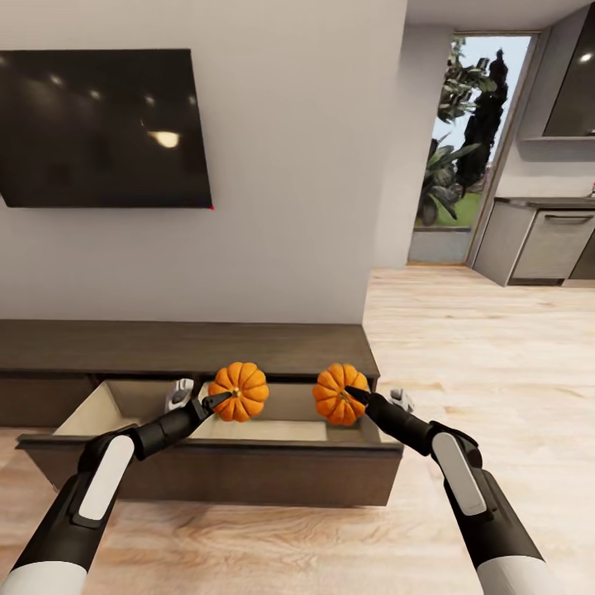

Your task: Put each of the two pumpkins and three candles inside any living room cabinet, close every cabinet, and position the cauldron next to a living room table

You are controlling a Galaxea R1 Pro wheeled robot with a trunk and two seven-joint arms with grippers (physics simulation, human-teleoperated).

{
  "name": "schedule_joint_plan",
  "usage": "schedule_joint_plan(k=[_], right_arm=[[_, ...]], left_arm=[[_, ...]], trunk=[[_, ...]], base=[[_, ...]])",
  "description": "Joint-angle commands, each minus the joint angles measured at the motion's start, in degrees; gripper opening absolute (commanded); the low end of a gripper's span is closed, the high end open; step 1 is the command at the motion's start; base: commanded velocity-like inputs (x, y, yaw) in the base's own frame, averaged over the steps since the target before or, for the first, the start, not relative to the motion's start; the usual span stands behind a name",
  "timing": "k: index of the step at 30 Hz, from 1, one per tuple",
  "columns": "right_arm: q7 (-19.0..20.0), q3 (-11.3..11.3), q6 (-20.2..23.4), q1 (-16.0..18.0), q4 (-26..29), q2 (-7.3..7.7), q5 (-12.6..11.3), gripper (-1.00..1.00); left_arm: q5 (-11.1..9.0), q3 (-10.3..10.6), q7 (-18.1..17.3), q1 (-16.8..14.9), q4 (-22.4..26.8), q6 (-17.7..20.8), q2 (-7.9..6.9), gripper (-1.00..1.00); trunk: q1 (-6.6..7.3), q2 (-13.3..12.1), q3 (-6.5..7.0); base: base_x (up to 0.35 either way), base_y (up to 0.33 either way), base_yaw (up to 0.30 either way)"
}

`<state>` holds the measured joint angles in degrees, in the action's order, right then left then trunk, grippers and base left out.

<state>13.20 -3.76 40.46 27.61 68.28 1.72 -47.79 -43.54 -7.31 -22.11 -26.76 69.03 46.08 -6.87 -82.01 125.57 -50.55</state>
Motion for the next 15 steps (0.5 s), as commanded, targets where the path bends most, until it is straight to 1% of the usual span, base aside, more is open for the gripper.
schedule_joint_plan(k=[1, 3, 9, 11, 15], right_arm=[[0.23, -0.11, 0.32, 0.05, -0.03, -0.02, 0.58, -1.0], [0.14, -0.11, 0.25, 0.19, -0.48, -0.19, 1.87, -1.0], [0.08, 0.16, -0.82, 0.58, -5.54, -0.3, 3.5, -1.0], [0.07, 1.15, -2.66, 0.67, -6.12, -0.31, 4.07, -1.0], [0.07, 2.41, -4.07, 0.71, -6.36, -0.31, 4.32, -1.0]], left_arm=[[-0.15, -0.1, -0.17, -0.04, -0.07, 0.32, 0.02, -1.0], [-0.14, -0.1, -0.14, -0.04, -0.17, 0.15, 0.02, -1.0], [-0.14, -0.1, -0.13, -0.04, -0.35, 0.07, 0.02, -1.0], [-0.14, -0.14, -0.12, -0.04, -0.39, 0.07, 0.02, -1.0], [-0.14, -0.16, -0.17, -0.04, -0.41, 0.01, 0.02, -1.0]], trunk=[[0.0, 0.02, -0.05], [0.0, 0.02, -0.05], [0.0, 0.02, -0.05], [0.0, 0.02, -0.05], [0.0, 0.02, -0.05]], base=[[0.124, -0.181, 0.0], [0.065, -0.092, 0.0], [0.039, -0.045, 0.0], [0.044, -0.044, 0.0], [0.011, -0.011, 0.0]])
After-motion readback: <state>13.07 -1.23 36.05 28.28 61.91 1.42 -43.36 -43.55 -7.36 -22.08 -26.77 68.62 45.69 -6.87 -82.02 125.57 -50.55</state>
